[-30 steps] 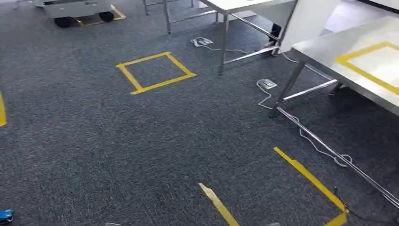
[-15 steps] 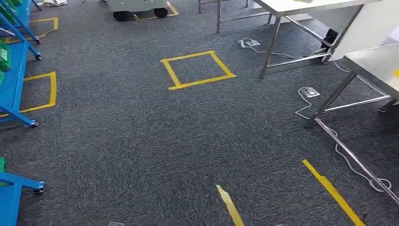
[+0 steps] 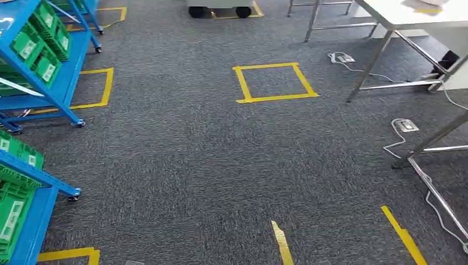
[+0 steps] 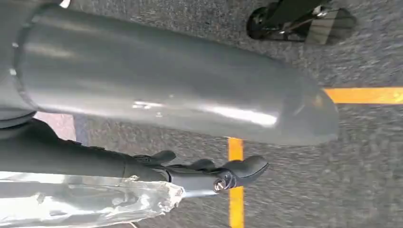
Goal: Take the parts from the cabinet and place them on the table.
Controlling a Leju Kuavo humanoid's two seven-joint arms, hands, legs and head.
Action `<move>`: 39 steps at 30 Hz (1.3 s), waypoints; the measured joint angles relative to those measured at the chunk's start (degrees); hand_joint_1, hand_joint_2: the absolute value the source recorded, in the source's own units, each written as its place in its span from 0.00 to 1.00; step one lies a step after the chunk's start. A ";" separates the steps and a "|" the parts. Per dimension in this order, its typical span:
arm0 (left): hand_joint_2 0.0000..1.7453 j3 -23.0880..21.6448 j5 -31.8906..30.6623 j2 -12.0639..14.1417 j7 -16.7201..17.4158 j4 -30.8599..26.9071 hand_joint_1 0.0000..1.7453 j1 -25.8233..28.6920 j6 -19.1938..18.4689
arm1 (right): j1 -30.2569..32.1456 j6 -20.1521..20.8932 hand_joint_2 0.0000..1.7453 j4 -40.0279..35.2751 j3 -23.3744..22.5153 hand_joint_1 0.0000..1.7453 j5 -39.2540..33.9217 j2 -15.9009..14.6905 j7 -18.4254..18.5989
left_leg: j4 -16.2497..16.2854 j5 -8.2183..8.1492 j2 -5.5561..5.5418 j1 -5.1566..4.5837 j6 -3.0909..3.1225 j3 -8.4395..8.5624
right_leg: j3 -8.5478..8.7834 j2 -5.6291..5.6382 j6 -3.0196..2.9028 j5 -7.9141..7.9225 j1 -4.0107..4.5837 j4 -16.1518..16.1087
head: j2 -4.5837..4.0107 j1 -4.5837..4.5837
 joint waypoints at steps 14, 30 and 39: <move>0.00 0.33 -0.31 0.04 -0.09 0.00 0.00 -0.12 -0.29 | 0.34 0.55 0.00 0.00 -0.15 0.00 -0.83 -0.02 -0.13 | 0.51 -0.23 -9.45 0.21 -1.60 -0.68 | -0.83 6.10 -1.86 3.98 -0.42 -2.62 | 0.00 0.17; 0.00 0.57 -0.90 0.02 -0.20 0.00 0.00 -0.02 -0.31 | -0.04 -0.20 0.00 0.00 -0.07 0.00 0.85 -0.07 0.02 | 0.41 0.09 0.72 0.08 -0.41 -0.61 | 1.44 -2.12 0.15 0.38 0.23 -1.79 | 0.00 -0.26; 0.00 0.74 -1.35 -0.07 -0.20 0.00 0.00 -0.38 -0.48 | 0.37 -0.98 0.00 0.00 -0.07 0.00 1.18 -0.11 0.00 | 0.48 -0.14 -6.32 -0.04 0.22 -0.09 | -3.75 5.85 -0.79 4.77 0.15 1.29 | 0.00 0.30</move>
